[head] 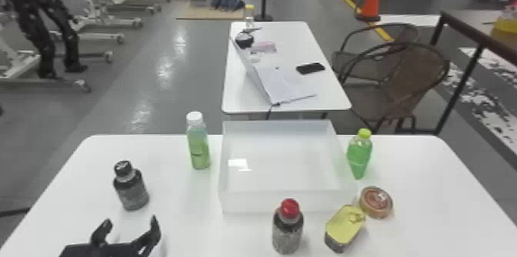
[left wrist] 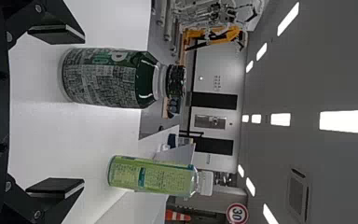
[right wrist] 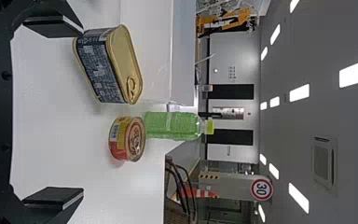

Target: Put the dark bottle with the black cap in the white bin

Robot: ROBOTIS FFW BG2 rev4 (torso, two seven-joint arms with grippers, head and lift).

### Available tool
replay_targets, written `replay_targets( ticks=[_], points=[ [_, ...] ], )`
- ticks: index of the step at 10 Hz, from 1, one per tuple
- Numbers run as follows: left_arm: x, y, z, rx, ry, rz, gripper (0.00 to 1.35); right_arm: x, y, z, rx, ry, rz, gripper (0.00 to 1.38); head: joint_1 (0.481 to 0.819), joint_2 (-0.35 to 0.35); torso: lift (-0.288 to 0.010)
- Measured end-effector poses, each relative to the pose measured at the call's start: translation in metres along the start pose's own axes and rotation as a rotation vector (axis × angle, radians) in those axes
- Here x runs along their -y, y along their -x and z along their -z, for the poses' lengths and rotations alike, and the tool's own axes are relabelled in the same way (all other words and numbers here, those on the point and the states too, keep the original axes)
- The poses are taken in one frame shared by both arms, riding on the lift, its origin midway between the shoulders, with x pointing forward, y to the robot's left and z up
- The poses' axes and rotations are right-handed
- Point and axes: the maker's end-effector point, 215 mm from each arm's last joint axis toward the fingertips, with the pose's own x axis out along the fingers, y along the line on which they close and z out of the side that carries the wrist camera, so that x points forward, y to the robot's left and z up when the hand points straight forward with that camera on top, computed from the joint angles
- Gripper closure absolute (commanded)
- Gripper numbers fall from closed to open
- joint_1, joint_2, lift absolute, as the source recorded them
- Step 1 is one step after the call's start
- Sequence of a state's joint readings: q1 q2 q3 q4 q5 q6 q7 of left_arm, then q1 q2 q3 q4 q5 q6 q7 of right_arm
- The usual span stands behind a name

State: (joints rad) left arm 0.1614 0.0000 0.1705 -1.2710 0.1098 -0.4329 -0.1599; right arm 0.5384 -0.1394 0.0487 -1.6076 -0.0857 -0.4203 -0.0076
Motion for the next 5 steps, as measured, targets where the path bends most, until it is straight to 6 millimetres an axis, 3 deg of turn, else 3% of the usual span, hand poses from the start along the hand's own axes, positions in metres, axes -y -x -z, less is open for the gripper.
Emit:
replay_targets(
  ticks=[5],
  points=[
    [-0.007, -0.047, 0.000, -0.007, -0.004, -0.080, 0.20, 0.000, -0.001, 0.001, 0.000, -0.004, 0.001, 0.10, 0.549, 0.000, -0.100]
  ],
)
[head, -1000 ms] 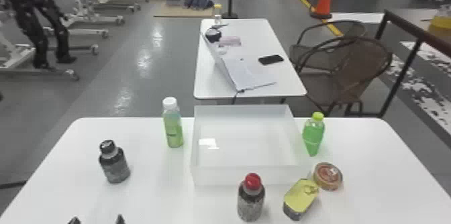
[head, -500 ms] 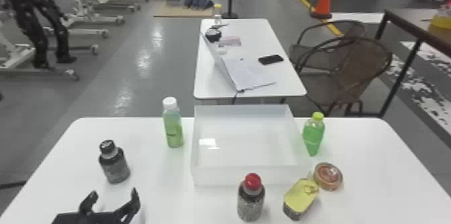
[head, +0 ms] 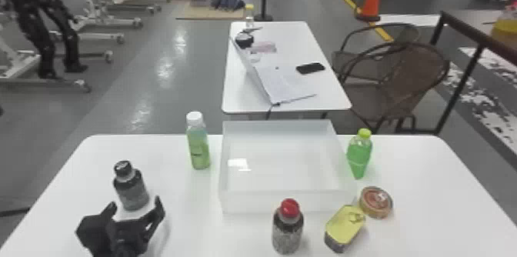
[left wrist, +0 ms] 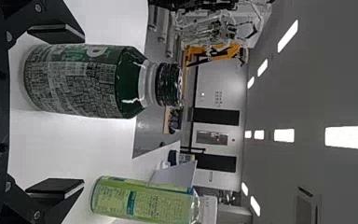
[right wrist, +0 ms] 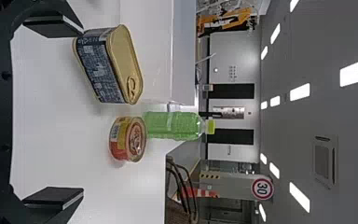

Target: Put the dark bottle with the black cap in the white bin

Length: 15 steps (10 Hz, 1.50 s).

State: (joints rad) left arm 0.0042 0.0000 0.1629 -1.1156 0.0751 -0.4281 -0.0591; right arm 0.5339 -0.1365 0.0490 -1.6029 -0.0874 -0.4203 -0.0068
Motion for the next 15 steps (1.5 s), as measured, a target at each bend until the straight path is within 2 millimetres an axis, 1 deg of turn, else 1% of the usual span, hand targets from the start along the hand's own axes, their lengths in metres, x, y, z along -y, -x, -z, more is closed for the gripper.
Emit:
replay_targets(
  ticks=[2, 5, 6, 7, 8, 9, 10, 13, 14, 15],
  points=[
    [-0.007, -0.014, -0.001, -0.002, 0.006, -0.047, 0.20, 0.000, -0.001, -0.001, 0.002, -0.001, -0.004, 0.10, 0.549, 0.000, -0.100],
    [-0.005, -0.038, 0.001, -0.021, 0.011, -0.065, 0.21, -0.001, -0.003, 0.000, 0.005, -0.006, -0.006, 0.10, 0.549, 0.000, -0.100],
    [-0.010, -0.041, 0.003, -0.029, 0.007, -0.090, 0.23, -0.001, -0.003, 0.000, 0.005, -0.006, -0.008, 0.10, 0.549, 0.000, -0.100],
    [-0.018, -0.041, 0.005, -0.037, 0.001, -0.122, 0.31, -0.002, -0.004, 0.000, 0.005, -0.008, -0.008, 0.10, 0.549, 0.000, -0.100],
    [-0.025, -0.042, 0.006, -0.041, -0.013, -0.146, 0.56, -0.002, -0.004, 0.000, 0.005, -0.010, -0.008, 0.10, 0.549, 0.000, -0.100],
    [-0.031, -0.043, 0.005, -0.043, -0.039, -0.176, 0.85, -0.002, -0.004, 0.000, 0.005, -0.011, -0.009, 0.10, 0.549, 0.000, -0.100],
    [-0.034, -0.045, 0.005, -0.047, -0.068, -0.195, 1.01, -0.003, -0.004, 0.001, 0.005, -0.012, -0.012, 0.10, 0.549, 0.000, -0.100],
    [-0.033, -0.045, 0.003, -0.041, -0.107, -0.198, 1.02, -0.002, -0.003, 0.001, 0.004, -0.013, -0.013, 0.10, 0.549, 0.000, -0.100],
    [-0.029, -0.043, -0.003, -0.021, -0.110, -0.188, 1.02, -0.002, -0.003, 0.002, 0.003, -0.014, -0.012, 0.10, 0.549, 0.000, -0.100],
    [-0.020, -0.041, -0.018, 0.013, -0.114, -0.171, 1.02, -0.002, -0.003, 0.002, 0.002, -0.014, -0.012, 0.10, 0.549, 0.000, -0.100]
  ],
)
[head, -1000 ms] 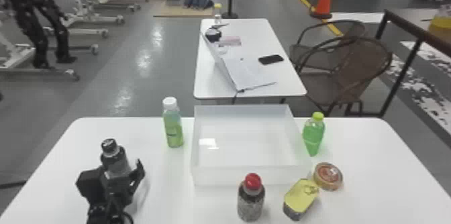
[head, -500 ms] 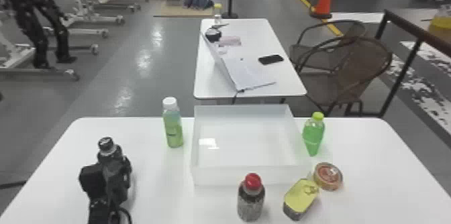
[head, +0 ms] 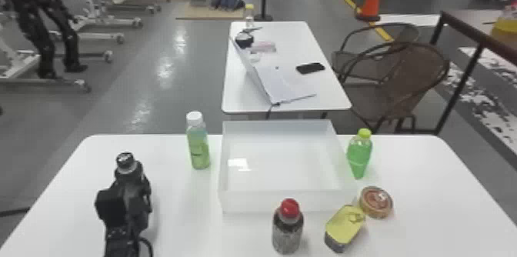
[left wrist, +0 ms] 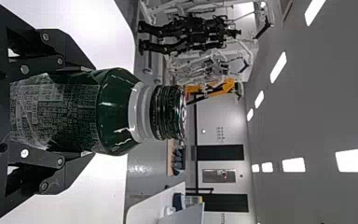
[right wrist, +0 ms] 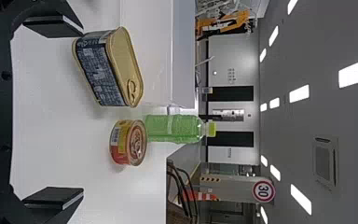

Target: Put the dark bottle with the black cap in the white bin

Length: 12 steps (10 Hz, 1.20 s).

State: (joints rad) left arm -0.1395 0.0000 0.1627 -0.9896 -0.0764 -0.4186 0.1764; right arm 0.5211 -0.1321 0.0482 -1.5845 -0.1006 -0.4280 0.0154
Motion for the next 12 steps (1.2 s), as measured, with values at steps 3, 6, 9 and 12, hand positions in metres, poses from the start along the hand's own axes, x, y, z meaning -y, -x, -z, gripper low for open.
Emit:
replay_targets(
  ticks=[3, 6, 9, 12],
  points=[
    [0.065, 0.022, -0.085, 0.137, 0.139, 0.147, 1.02, 0.000, 0.000, 0.000, 0.000, -0.001, 0.000, 0.10, 0.549, 0.000, -0.100],
    [0.174, 0.043, -0.149, 0.152, 0.349, 0.423, 1.02, 0.000, 0.000, 0.000, 0.000, -0.001, 0.000, 0.10, 0.549, 0.000, -0.100],
    [0.265, 0.066, -0.136, 0.029, 0.419, 0.678, 1.02, -0.001, -0.003, 0.000, 0.002, -0.001, -0.002, 0.10, 0.549, 0.000, -0.100],
    [0.305, 0.079, -0.084, -0.123, 0.414, 0.805, 0.83, -0.001, -0.003, 0.001, 0.000, -0.003, -0.001, 0.10, 0.549, 0.000, -0.100]
  ],
)
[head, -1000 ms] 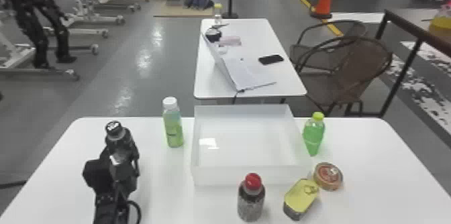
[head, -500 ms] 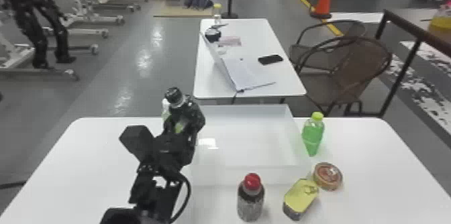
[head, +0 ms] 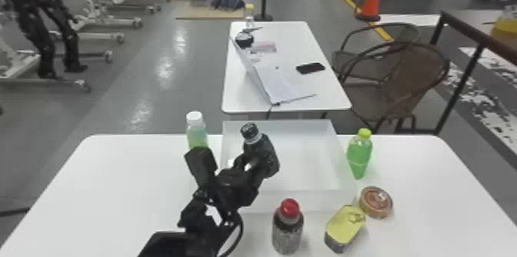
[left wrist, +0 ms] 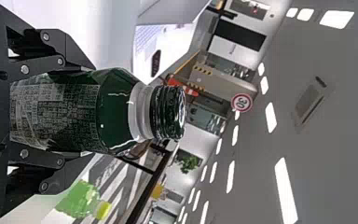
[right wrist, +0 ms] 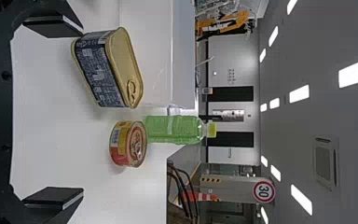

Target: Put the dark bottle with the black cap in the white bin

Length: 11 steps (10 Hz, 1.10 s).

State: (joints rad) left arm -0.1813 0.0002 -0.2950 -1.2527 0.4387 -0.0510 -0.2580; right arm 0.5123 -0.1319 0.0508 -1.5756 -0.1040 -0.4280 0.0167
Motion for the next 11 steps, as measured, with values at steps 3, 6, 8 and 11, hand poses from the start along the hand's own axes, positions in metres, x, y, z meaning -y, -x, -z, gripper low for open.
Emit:
replay_targets(
  ticks=[3, 6, 8, 11],
  points=[
    [-0.028, 0.003, 0.011, -0.014, -0.010, -0.044, 0.09, 0.001, 0.000, 0.001, -0.001, -0.002, 0.001, 0.10, 0.549, 0.000, -0.100],
    [-0.043, 0.006, -0.008, 0.039, -0.016, -0.072, 0.13, 0.000, 0.001, 0.001, -0.002, -0.002, -0.001, 0.10, 0.549, 0.000, -0.100],
    [-0.045, 0.018, -0.032, 0.115, -0.037, -0.094, 0.13, 0.001, 0.001, 0.001, -0.002, -0.003, 0.000, 0.10, 0.549, 0.000, -0.100],
    [-0.085, 0.094, -0.068, 0.226, -0.141, -0.261, 0.13, -0.001, 0.001, 0.001, -0.002, -0.004, -0.003, 0.10, 0.549, 0.000, -0.100]
  ],
)
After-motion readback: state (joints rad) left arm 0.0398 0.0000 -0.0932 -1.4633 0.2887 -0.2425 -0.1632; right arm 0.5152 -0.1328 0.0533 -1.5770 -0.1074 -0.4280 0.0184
